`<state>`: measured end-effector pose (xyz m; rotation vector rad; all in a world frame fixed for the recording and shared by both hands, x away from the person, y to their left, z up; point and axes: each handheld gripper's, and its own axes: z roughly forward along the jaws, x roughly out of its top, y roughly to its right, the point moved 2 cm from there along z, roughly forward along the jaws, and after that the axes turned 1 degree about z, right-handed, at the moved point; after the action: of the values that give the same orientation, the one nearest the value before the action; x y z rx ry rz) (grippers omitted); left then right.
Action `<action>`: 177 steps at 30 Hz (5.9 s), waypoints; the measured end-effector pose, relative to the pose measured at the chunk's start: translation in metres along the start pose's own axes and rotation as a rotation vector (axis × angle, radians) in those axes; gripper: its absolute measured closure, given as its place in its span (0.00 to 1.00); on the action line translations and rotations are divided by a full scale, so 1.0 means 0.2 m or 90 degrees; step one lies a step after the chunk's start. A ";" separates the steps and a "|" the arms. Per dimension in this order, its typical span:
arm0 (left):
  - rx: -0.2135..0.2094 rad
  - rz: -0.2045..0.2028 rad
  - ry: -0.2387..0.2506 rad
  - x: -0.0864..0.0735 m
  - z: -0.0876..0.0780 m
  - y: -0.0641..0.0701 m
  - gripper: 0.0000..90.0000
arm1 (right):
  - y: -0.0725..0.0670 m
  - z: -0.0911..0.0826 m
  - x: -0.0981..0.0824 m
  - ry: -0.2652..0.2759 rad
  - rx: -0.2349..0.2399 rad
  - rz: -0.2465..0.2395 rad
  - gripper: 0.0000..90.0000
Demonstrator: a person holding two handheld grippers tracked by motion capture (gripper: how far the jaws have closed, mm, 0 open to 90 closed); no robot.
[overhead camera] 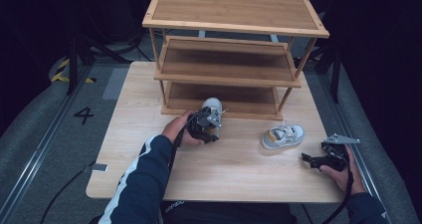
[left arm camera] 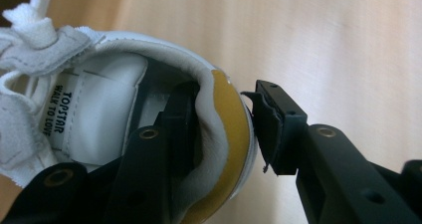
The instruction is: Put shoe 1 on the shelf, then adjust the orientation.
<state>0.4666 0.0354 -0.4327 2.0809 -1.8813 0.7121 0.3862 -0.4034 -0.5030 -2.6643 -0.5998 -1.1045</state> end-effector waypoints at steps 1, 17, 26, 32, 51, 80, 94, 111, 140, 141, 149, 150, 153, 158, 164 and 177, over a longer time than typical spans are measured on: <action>0.004 -0.001 0.003 0.01 0.00 -0.02 0.69 | 0.00 0.00 0.00 0.000 0.000 0.000 0.00; 0.014 0.001 -0.029 0.04 0.17 -0.27 0.66 | 0.00 0.00 0.00 0.000 0.000 -0.001 0.00; 0.082 -0.040 0.028 0.03 0.10 -0.25 0.52 | 0.00 0.00 0.00 0.001 -0.001 -0.002 0.00; 0.153 -0.081 0.077 -0.01 0.01 -0.21 0.32 | 0.00 0.00 0.00 0.000 0.000 -0.002 0.00; 0.183 -0.321 0.185 -0.25 0.17 -0.13 0.22 | 0.00 0.00 0.00 0.000 -0.002 0.000 0.01; 0.225 -0.340 0.203 -0.22 0.24 -0.24 0.31 | -0.02 0.00 0.00 0.002 -0.005 -0.003 0.01; 0.233 -0.345 0.181 -0.17 0.28 -0.33 0.32 | -0.02 0.00 0.00 0.001 0.007 -0.011 0.01; 0.203 -0.346 0.168 -0.28 0.19 -0.19 0.29 | -0.02 0.00 0.00 0.001 0.008 -0.011 0.01; 0.150 -0.242 0.053 -0.70 -0.17 0.44 0.23 | -0.02 0.00 0.00 0.001 0.003 -0.007 0.01; 0.139 -0.245 0.056 -0.73 -0.19 0.47 0.22 | -0.02 0.00 0.00 0.001 0.004 -0.007 0.01; 0.116 -0.297 0.109 -0.83 -0.21 0.53 0.22 | -0.02 0.00 0.01 -0.009 0.013 -0.017 0.01; 0.117 -0.297 0.116 -0.83 -0.21 0.54 0.22 | -0.02 0.00 0.01 -0.010 0.015 -0.018 0.01; 0.121 -0.300 0.116 -0.84 -0.22 0.56 0.22 | -0.02 0.00 0.01 -0.014 0.018 -0.022 0.01; 0.119 -0.300 0.117 -0.85 -0.22 0.56 0.22 | -0.02 0.01 0.02 -0.012 0.022 -0.027 0.04; 0.115 -0.294 0.115 -0.85 -0.22 0.55 0.20 | -0.02 -0.03 0.04 0.000 0.026 -0.036 0.26; 0.118 -0.300 0.110 -0.84 -0.21 0.55 0.16 | -0.18 -0.10 0.24 0.064 0.067 -0.066 0.39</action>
<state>0.3436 0.1854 -0.4970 2.3604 -1.2059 0.9310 0.3875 -0.3639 -0.4542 -2.4973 -0.7624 -1.1924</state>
